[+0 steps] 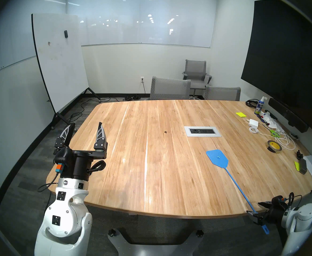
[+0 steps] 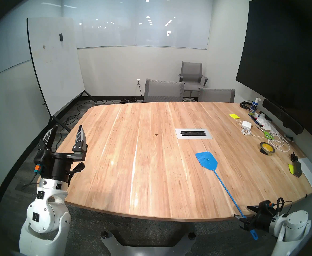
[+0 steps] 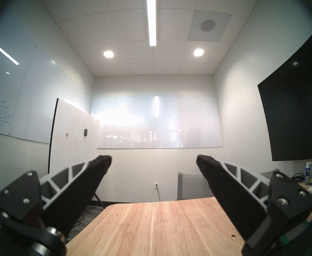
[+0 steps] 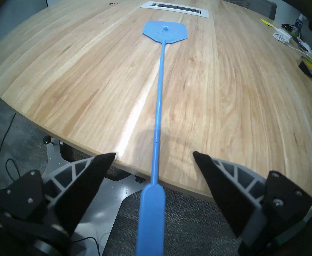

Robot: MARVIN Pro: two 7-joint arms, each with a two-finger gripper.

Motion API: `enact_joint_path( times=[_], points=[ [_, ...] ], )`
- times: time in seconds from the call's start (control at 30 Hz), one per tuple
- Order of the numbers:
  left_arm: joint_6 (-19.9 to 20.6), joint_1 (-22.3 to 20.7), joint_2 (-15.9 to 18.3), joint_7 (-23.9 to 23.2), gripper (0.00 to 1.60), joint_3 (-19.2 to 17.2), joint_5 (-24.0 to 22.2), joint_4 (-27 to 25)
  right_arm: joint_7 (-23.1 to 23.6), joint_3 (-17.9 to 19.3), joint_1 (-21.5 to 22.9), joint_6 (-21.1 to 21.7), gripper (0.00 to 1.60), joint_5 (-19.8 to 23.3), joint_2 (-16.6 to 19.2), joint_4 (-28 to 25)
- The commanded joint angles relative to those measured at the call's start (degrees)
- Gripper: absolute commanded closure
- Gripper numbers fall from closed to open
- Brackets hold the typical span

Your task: Swat a bug on table

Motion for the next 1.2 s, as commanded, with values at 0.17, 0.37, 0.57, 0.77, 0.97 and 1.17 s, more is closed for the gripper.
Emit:
enact_joint_path(
  times=[0.17,0.37,0.57,0.77,0.97,1.17],
  points=[
    [-0.08,0.13,0.01,-0.05,0.0,0.08,0.02,-1.21,0.55,0.85,0.12,0.16,0.0,0.77,-0.45,-2.11],
    [-0.07,0.13,0.01,-0.05,0.0,0.08,0.02,-1.21,0.72,1.16,0.4,0.21,0.0,0.81,-0.62,-2.24],
    [-0.07,0.13,0.01,-0.05,0.0,0.08,0.02,-1.21,0.37,1.35,0.54,-0.27,0.0,0.59,-1.11,-2.43],
    [-0.07,0.13,0.01,-0.05,0.0,0.08,0.02,-1.22,0.4,1.4,0.61,-0.37,0.0,0.51,-1.22,-2.44],
    [-0.07,0.13,0.01,-0.05,0.0,0.08,0.02,-1.22,0.45,1.44,0.67,-0.43,0.0,0.44,-1.29,-2.45],
    [-0.07,0.13,0.01,-0.05,0.0,0.08,0.02,-1.22,0.49,1.47,0.71,-0.46,0.0,0.38,-1.34,-2.45]
  ],
)
